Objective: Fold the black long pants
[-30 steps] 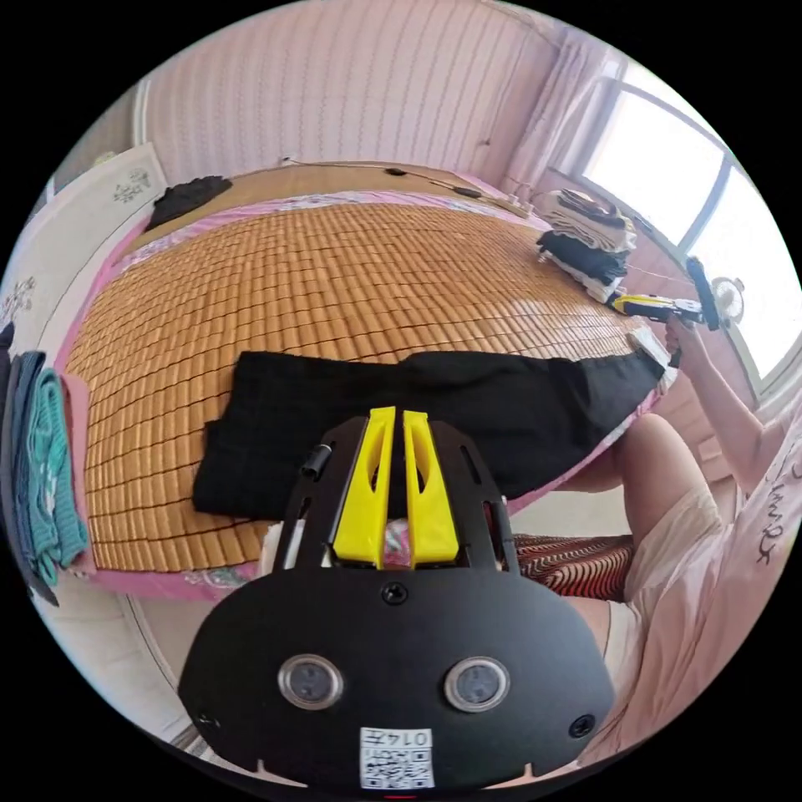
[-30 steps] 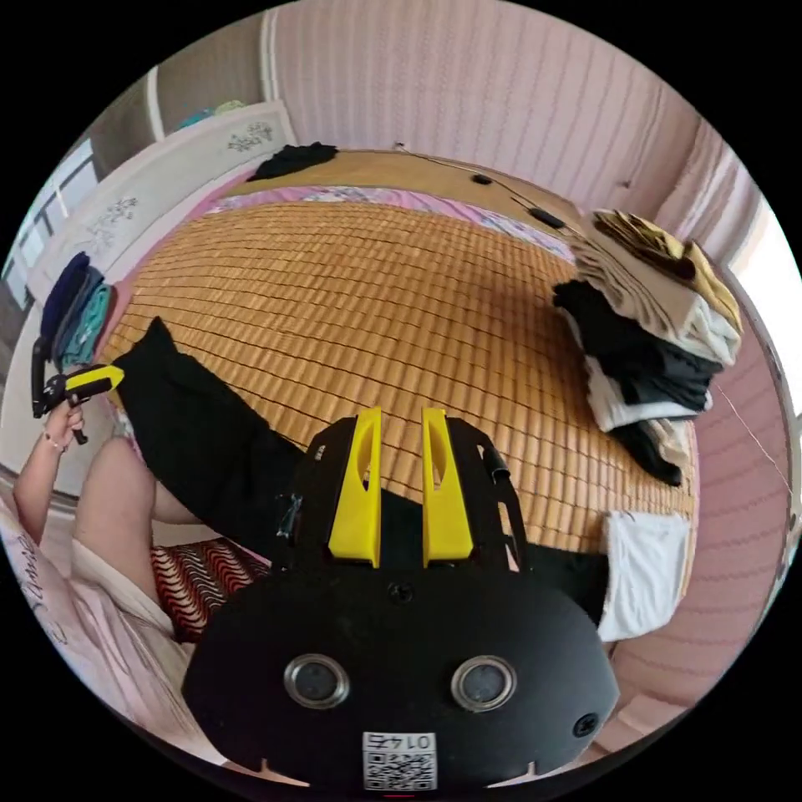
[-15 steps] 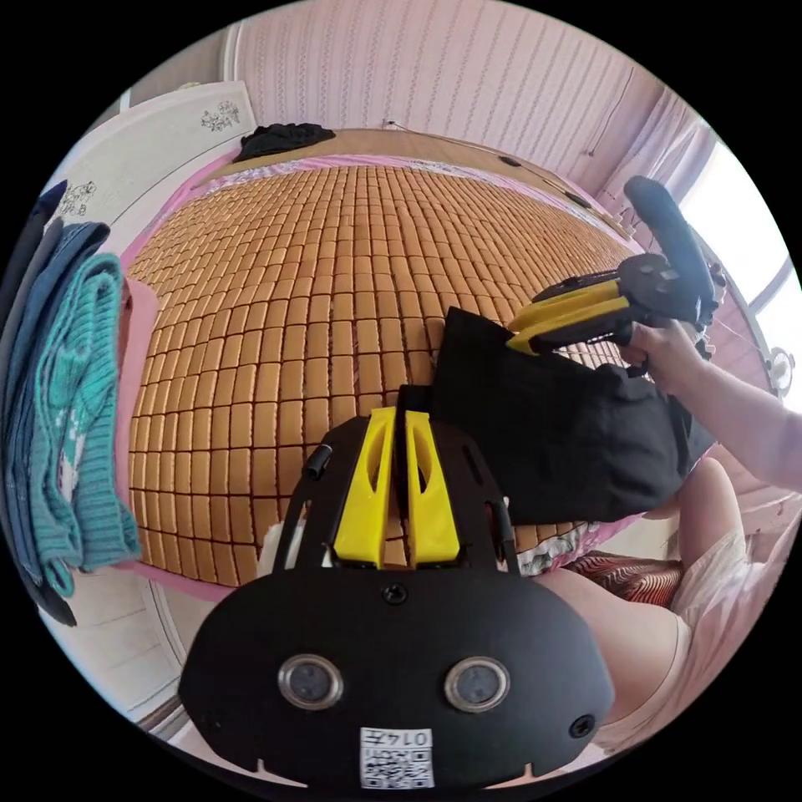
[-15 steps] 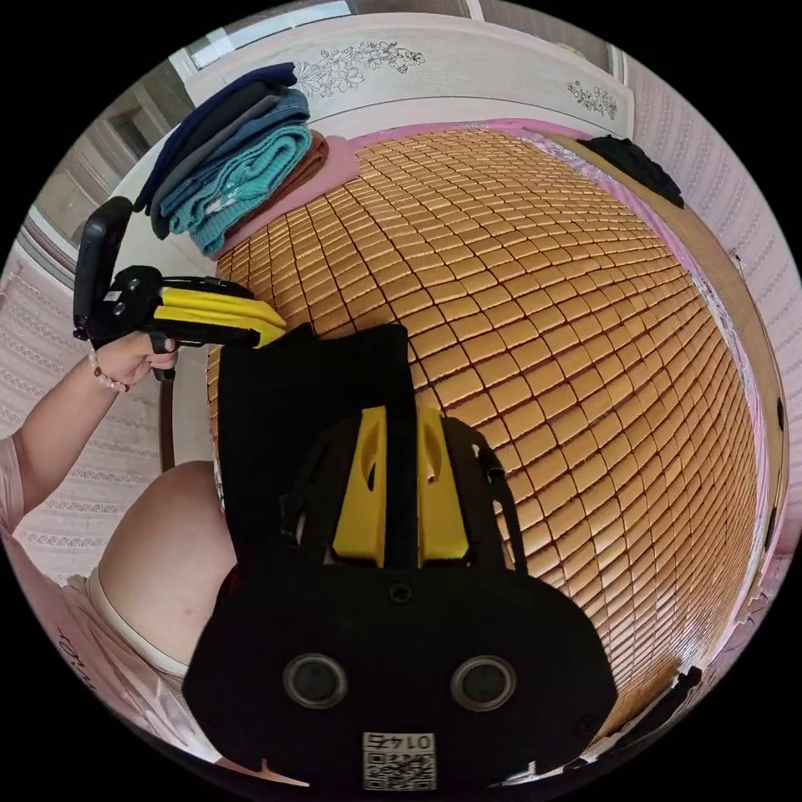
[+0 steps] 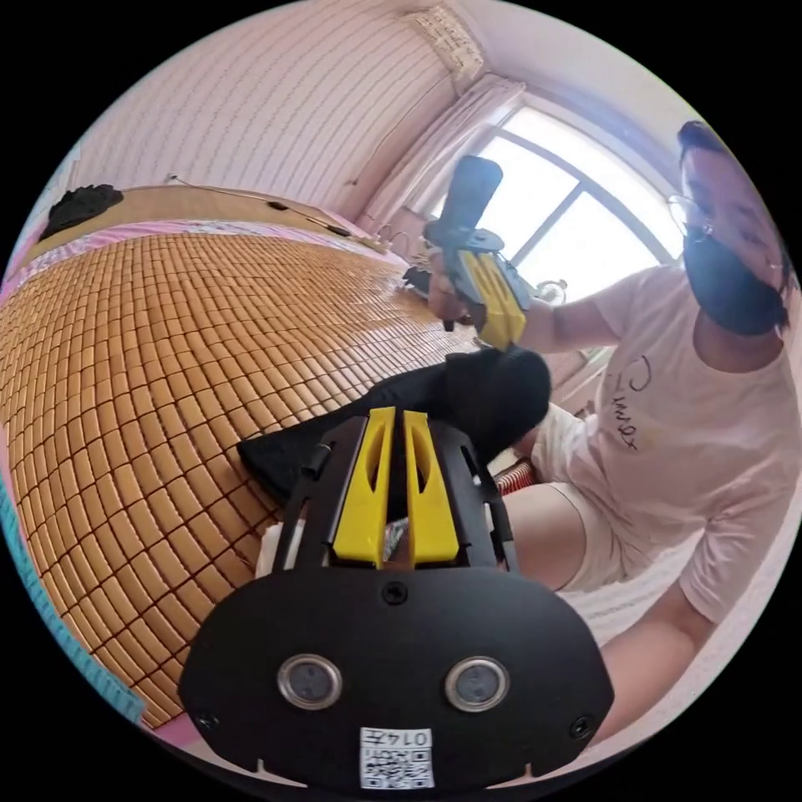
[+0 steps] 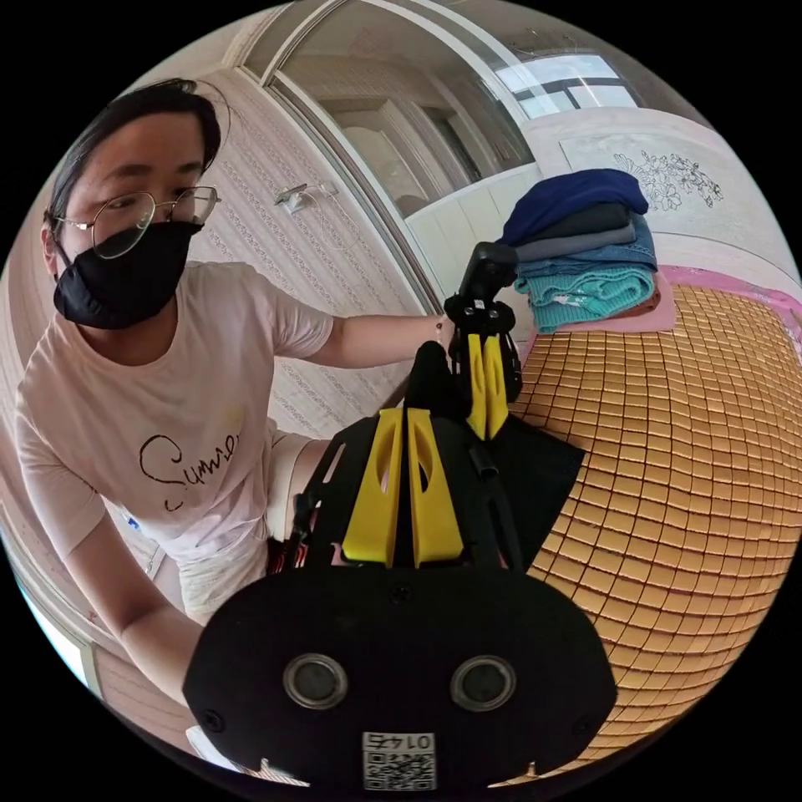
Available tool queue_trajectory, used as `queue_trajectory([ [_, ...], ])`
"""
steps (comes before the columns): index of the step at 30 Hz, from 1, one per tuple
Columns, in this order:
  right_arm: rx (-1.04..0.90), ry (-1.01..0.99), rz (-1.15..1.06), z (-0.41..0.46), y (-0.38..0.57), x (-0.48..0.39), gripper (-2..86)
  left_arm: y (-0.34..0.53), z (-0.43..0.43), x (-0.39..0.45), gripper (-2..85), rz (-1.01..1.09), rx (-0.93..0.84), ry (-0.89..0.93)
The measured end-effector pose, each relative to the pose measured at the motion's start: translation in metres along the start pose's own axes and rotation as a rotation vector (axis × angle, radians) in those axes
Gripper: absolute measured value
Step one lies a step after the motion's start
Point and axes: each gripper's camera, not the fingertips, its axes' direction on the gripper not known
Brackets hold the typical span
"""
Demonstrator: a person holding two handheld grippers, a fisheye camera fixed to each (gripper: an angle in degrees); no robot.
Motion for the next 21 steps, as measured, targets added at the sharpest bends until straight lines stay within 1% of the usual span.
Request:
queue_trajectory([
  [2,0.013,-0.047,0.014,0.000,-0.001,0.013,-0.1,0.014,-0.016,-0.001,5.2,-0.004,-0.005,0.015],
  [4,0.022,-0.089,0.016,0.003,-0.004,0.023,-0.1,0.030,-0.038,-0.002,9.6,-0.018,0.034,0.060],
  [5,0.020,-0.094,0.014,0.005,-0.005,0.024,-0.1,0.034,-0.043,-0.001,10.5,-0.013,0.050,0.058],
  [7,0.004,-0.088,0.017,0.011,-0.011,0.029,0.0,0.039,-0.057,0.010,14.3,0.021,0.094,0.017],
  [10,-0.003,-0.098,0.021,0.016,-0.018,0.036,0.0,0.040,-0.059,0.017,17.4,0.046,0.124,0.038],
  [11,-0.002,-0.103,0.022,0.017,-0.020,0.037,0.0,0.039,-0.057,0.017,17.6,0.048,0.121,0.026],
  [12,-0.002,-0.116,0.017,0.019,-0.023,0.039,0.0,0.034,-0.047,0.017,17.5,0.037,0.079,-0.034],
  [13,-0.004,-0.125,0.011,0.022,-0.028,0.040,0.0,0.026,-0.036,0.012,17.1,0.018,0.026,-0.068],
  [14,-0.007,-0.128,0.009,0.024,-0.030,0.041,0.0,0.022,-0.030,0.008,13.8,0.001,0.002,-0.074],
  [15,-0.015,-0.139,0.002,0.027,-0.035,0.042,0.0,0.015,-0.019,-0.002,7.2,-0.042,-0.049,-0.066],
  [16,-0.030,-0.131,0.003,0.030,-0.040,0.044,0.0,0.011,-0.010,-0.012,3.8,-0.074,-0.101,-0.005],
  [17,-0.040,-0.114,0.007,0.031,-0.043,0.045,0.0,0.009,-0.007,-0.017,2.0,-0.092,-0.123,0.013],
  [18,-0.059,-0.063,0.031,0.032,-0.045,0.050,0.0,0.008,-0.006,-0.027,1.2,-0.190,-0.141,-0.042],
  [19,-0.094,0.034,0.111,0.035,-0.046,0.063,-0.1,0.007,-0.007,-0.036,0.6,-0.295,-0.166,-0.136],
  [20,-0.118,0.093,0.158,0.037,-0.045,0.071,-0.1,0.006,-0.006,-0.040,0.5,-0.333,-0.189,-0.160],
  [21,-0.161,0.215,0.243,0.043,-0.042,0.087,-0.2,0.003,0.002,-0.046,0.3,-0.382,-0.246,-0.192],
])
